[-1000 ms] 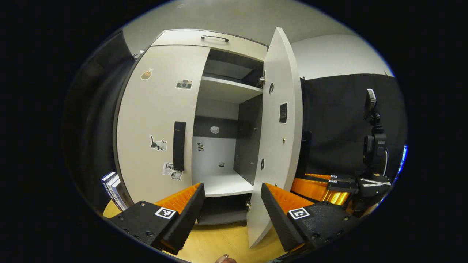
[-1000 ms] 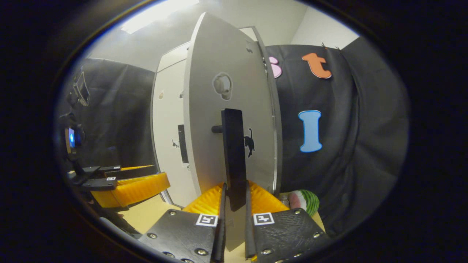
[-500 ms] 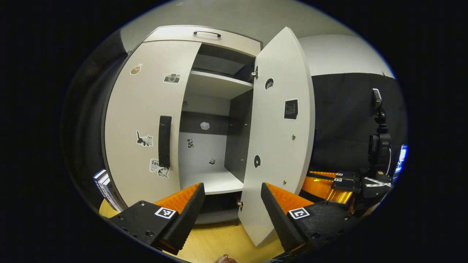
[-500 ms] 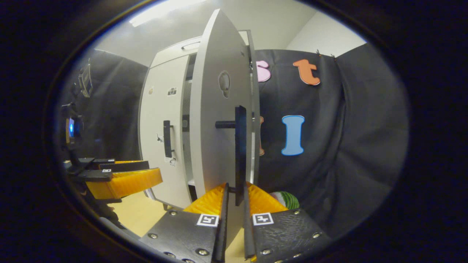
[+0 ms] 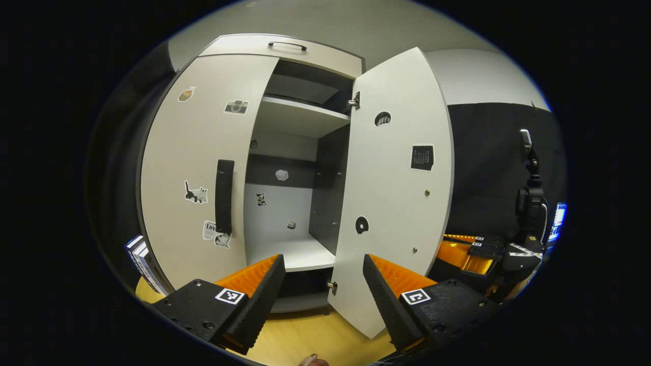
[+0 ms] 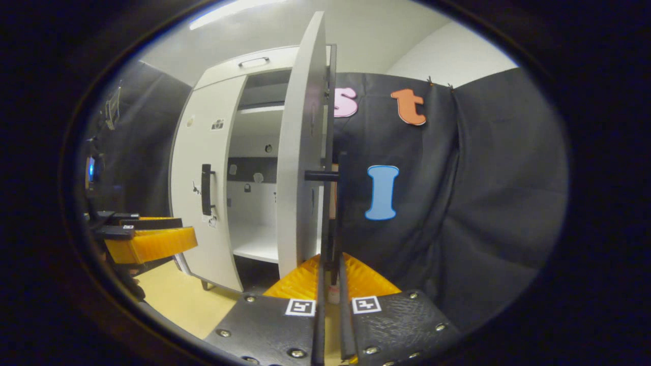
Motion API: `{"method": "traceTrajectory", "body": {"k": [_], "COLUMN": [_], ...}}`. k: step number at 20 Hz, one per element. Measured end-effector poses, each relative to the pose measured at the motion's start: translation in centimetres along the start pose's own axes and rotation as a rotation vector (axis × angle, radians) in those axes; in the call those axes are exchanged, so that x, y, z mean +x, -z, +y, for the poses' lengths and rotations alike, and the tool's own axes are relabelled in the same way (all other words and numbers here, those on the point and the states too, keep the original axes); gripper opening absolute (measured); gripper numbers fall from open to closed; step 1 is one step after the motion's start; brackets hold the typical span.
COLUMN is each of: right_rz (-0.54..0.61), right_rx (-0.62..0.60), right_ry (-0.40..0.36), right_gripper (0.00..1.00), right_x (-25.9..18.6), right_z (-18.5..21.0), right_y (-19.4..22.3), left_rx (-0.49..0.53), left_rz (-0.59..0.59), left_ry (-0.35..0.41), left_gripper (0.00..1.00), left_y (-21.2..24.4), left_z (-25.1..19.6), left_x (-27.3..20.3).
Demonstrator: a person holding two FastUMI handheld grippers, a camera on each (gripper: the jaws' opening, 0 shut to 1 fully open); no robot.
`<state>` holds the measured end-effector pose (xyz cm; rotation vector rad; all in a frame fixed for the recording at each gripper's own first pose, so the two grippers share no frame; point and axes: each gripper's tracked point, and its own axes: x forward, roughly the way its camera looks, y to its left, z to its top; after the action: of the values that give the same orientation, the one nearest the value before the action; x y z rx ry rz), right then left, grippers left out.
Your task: Open the right door of the double-door shoe cabinet with the right hand, and open the left door with the left hand.
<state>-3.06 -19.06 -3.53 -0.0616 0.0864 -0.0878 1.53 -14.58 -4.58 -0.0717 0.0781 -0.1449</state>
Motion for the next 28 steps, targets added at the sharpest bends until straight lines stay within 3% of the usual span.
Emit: {"method": "traceTrajectory", "body": {"k": [3,6,8,10,13,16,17,18,20,25,26,28], "right_rz": [-0.013,-0.051,-0.069,-0.073,-0.087,-0.099,-0.104,-0.112,-0.132,-0.18,-0.18,-0.17], "right_rx": [0.049,0.033,0.019,0.032,0.058,0.074,0.075,0.078,0.078,0.034,0.029,0.026], "right_ry": [0.006,0.071,0.105,0.132,0.172,0.232,0.254,0.273,0.305,0.378,0.383,0.384], "right_gripper": [0.13,0.23,0.62,0.81,0.98,0.98,0.94,0.98,0.98,0.98,0.98,0.93], "right_x": [-1.0,-2.1,-2.9,-3.1,-4.2,-5.3,-5.7,-6.1,-6.8,-8.1,-8.1,-7.8], "right_z": [-0.3,-1.6,-2.3,-2.5,-3.2,-4.1,-4.3,-4.5,-4.5,-4.5,-4.3,-3.8], "right_y": [-1.2,-2.8,-3.5,-3.7,-4.0,-4.2,-4.4,-4.6,-5.1,-6.6,-6.7,-6.5], "left_rx": [-0.05,-0.03,0.017,0.051,0.077,0.11,0.123,0.135,0.155,0.099,0.107,0.123], "left_rz": [-0.1,-0.219,-0.254,-0.259,-0.27,-0.279,-0.26,-0.235,-0.208,-0.197,-0.205,-0.213], "left_ry": [-0.009,-0.073,-0.14,-0.182,-0.196,-0.21,-0.21,-0.211,-0.246,-0.274,-0.29,-0.29], "left_gripper": [0.96,0.96,0.95,0.95,0.95,0.95,0.95,0.99,0.96,0.96,0.94,0.8], "left_y": [-2.0,-5.4,-6.7,-7.0,-7.3,-7.5,-7.1,-6.5,-5.4,-4.0,-4.2,-4.4], "left_z": [1.5,5.3,8.2,10.4,12.6,14.4,14.9,15.4,16.9,18.5,18.9,18.9], "left_x": [-0.1,0.0,0.7,2.0,4.0,6.5,7.6,8.4,9.9,11.2,11.3,11.3]}}
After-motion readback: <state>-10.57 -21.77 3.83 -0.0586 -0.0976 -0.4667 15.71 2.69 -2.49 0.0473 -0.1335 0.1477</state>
